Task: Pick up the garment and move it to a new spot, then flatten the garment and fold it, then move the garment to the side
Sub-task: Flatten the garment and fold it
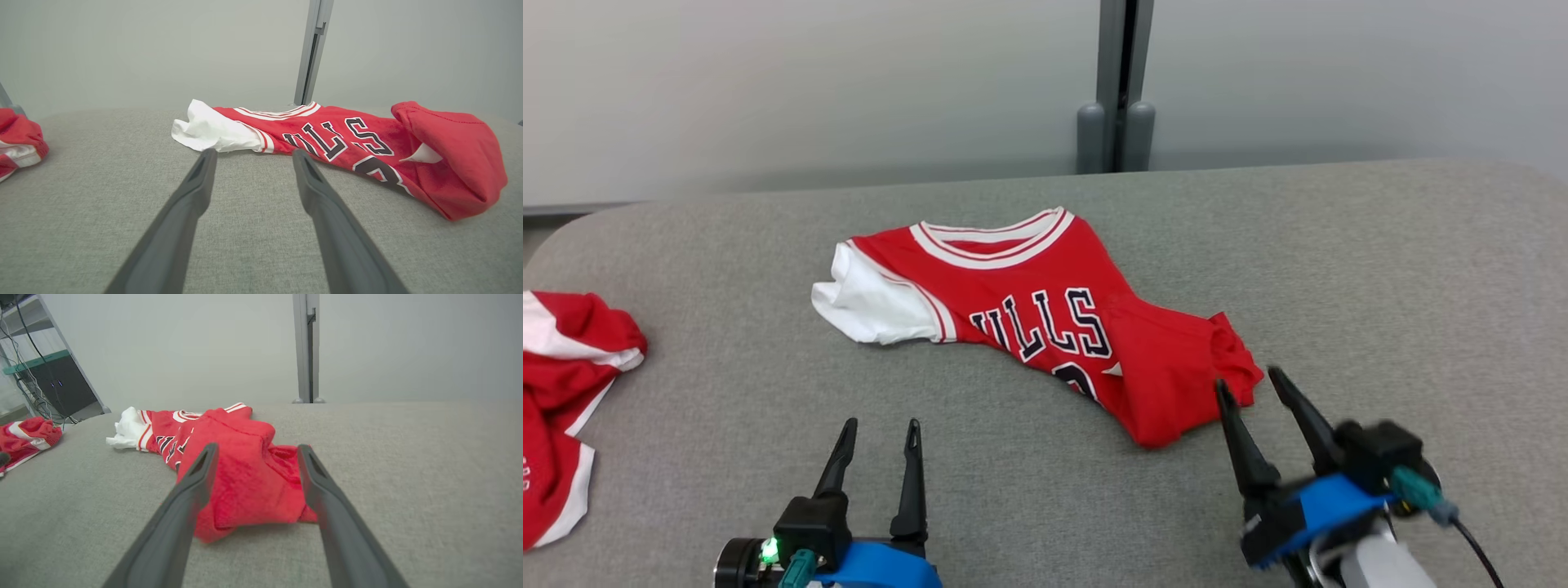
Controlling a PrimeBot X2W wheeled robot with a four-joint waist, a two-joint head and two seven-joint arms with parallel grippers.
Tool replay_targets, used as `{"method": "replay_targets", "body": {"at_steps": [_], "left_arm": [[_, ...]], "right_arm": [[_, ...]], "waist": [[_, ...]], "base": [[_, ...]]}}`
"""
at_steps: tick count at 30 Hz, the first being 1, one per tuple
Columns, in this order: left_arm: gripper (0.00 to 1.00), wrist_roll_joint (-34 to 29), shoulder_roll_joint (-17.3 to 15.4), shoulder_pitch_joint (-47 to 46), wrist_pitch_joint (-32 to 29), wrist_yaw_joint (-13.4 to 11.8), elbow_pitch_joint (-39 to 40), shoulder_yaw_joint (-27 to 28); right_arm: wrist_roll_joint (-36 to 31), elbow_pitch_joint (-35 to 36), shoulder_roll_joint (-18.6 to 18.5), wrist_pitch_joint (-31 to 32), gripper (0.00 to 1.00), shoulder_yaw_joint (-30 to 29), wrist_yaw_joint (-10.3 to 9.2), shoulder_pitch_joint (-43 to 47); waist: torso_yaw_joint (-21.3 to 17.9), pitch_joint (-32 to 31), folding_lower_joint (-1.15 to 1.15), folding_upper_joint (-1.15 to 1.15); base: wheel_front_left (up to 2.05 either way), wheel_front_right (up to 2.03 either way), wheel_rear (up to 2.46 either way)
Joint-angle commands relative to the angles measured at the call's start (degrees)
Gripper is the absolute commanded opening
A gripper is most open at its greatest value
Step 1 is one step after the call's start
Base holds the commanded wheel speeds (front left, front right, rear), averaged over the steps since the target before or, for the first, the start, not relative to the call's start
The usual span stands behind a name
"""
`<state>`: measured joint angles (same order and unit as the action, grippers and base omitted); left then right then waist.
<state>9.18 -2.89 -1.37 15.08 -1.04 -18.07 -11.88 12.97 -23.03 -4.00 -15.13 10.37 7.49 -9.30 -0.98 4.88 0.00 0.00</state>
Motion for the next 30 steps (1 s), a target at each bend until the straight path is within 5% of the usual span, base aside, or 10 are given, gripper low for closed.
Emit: {"method": "replay_targets", "body": {"at_steps": [1,12,19,20,21,22,23,24,30], "left_arm": [[1.00,0.65,-0.02,-1.19,0.14,-0.23,-0.25,-0.78],[1.00,3.15,0.00,-4.02,0.14,-1.03,-1.91,-6.72],[1.00,4.54,-0.01,-5.68,0.14,-1.37,-2.32,-7.94],[1.00,4.69,-0.01,-6.05,0.14,-1.40,-2.37,-8.16],[1.00,4.69,-0.01,-6.05,0.14,-1.40,-2.37,-8.16],[1.00,4.80,-0.01,-6.31,0.15,-1.44,-2.40,-8.30],[1.00,4.81,-0.01,-6.44,0.15,-1.47,-2.43,-8.35],[1.00,4.79,-0.01,-6.58,0.14,-1.41,-2.36,-8.36],[1.00,4.31,-0.01,-6.04,0.14,-0.73,-2.01,-8.40]], "right_arm": [[0.44,0.73,-0.22,-0.02,1.00,1.83,0.00,-3.05],[1.04,-11.20,-0.55,-0.01,1.00,7.50,0.00,-17.83],[-4.23,-22.47,0.31,-0.02,1.00,3.15,-0.01,-21.15],[-4.87,-23.17,0.47,-0.02,0.83,2.68,0.00,-21.12],[-4.87,-23.17,0.47,-0.02,0.83,2.68,0.00,-21.12],[-5.12,-23.62,0.59,-0.01,0.42,2.20,-0.01,-20.98],[-5.48,-23.88,0.64,-0.02,0.12,1.75,-0.01,-20.77],[-5.32,-23.57,0.73,-0.02,0.00,1.35,0.00,-20.58],[-2.68,-14.03,0.99,-0.03,0.00,0.33,-0.01,-18.35]], "waist": [[1.43,1.61,0.00,0.00],[7.18,6.63,0.00,0.00],[9.16,8.51,0.00,0.00],[9.26,8.58,0.00,0.00],[9.26,8.58,0.00,0.00],[9.33,8.61,0.00,0.00],[9.34,8.59,0.00,0.00],[9.31,8.55,0.00,0.00],[8.42,7.31,0.00,0.00]], "base": [[0.00,0.00,0.00],[0.00,0.00,0.00],[0.00,0.00,0.00],[0.00,0.00,0.00],[0.00,0.00,0.00],[0.00,0.00,0.00],[0.00,0.00,0.00],[0.00,0.00,0.00],[0.00,0.00,0.00]]}}
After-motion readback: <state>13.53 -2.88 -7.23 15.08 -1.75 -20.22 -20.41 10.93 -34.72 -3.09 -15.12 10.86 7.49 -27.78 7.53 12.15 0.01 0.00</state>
